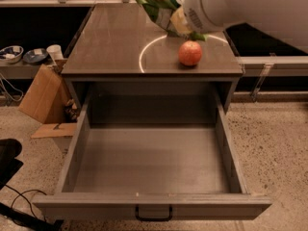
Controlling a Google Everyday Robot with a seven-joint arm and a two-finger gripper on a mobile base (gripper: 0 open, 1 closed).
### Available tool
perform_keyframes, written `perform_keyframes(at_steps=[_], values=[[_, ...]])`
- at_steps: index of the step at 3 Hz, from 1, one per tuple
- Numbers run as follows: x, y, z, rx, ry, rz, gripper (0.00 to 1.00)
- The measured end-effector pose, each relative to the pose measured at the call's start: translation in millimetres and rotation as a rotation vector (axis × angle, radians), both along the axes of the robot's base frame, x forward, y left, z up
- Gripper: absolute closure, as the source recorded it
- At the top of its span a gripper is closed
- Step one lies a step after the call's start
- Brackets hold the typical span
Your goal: Place green rice chip bag into top drawer
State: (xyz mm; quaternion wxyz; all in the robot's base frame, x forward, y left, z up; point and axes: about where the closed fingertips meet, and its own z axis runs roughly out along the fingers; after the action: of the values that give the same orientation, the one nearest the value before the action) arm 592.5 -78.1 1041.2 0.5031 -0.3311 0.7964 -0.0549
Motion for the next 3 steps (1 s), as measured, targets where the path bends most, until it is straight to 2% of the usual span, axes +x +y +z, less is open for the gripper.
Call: perform_keyframes(at_steps=[1, 2, 3], values=[[-36.6, 0.6, -47.1, -0.026, 0.057, 0.062, 1.00], [-62.7, 9.4, -104.7, -0.044, 0.149, 0.145, 1.00], [-82.9, 16.9, -149.8, -0.032, 0.233, 0.225, 1.00]])
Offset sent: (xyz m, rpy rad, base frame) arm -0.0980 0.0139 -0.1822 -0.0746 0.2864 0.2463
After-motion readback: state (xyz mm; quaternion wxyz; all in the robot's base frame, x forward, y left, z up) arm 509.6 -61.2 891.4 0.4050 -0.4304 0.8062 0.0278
